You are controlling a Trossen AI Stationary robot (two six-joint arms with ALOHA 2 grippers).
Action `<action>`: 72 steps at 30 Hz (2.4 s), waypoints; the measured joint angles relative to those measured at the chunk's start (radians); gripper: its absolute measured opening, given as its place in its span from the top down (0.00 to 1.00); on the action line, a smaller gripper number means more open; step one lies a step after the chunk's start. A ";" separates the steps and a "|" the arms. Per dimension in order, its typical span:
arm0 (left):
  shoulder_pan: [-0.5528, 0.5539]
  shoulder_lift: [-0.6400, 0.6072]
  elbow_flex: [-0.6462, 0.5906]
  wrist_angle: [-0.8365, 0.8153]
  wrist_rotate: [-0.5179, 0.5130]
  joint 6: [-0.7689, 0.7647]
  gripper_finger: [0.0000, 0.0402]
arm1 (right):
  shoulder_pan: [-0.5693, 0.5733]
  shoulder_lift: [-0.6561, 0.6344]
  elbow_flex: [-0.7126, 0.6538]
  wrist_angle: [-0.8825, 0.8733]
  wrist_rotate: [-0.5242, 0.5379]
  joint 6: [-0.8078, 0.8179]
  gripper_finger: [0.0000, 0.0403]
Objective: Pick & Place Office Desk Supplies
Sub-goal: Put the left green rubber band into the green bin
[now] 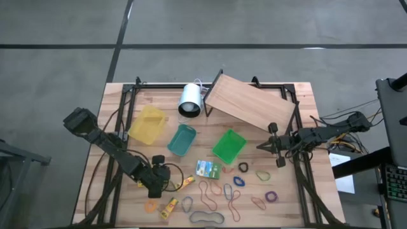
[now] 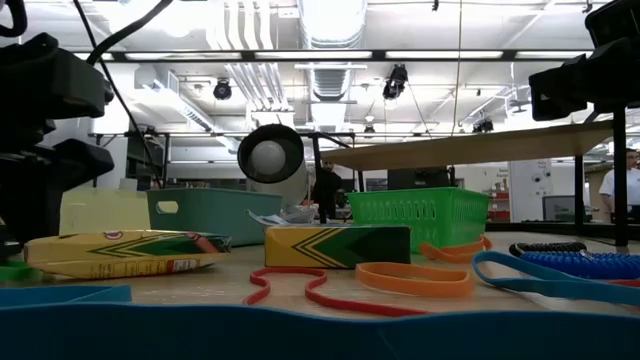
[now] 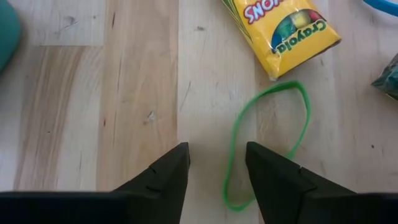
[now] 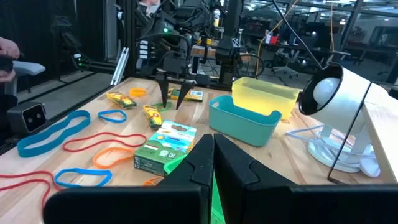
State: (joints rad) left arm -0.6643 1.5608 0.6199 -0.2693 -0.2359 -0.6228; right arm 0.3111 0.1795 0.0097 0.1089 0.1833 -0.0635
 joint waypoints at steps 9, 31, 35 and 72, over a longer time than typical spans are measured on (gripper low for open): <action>-0.032 -0.001 -0.005 0.067 -0.006 0.070 0.84 | 0.000 0.000 0.000 0.000 0.000 0.000 0.98; -0.037 -0.072 0.004 0.064 -0.065 0.044 0.99 | 0.000 0.000 0.000 0.000 0.000 0.000 0.98; -0.037 -0.154 0.002 0.060 -0.157 0.058 0.99 | 0.000 0.000 0.000 0.000 0.000 0.000 0.98; 0.300 -0.015 0.030 0.897 -0.344 0.469 0.99 | 0.000 0.000 0.000 0.000 0.000 0.000 0.98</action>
State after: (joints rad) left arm -0.3640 1.5454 0.6498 0.6277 -0.5803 -0.1539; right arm 0.3111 0.1795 0.0097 0.1089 0.1833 -0.0635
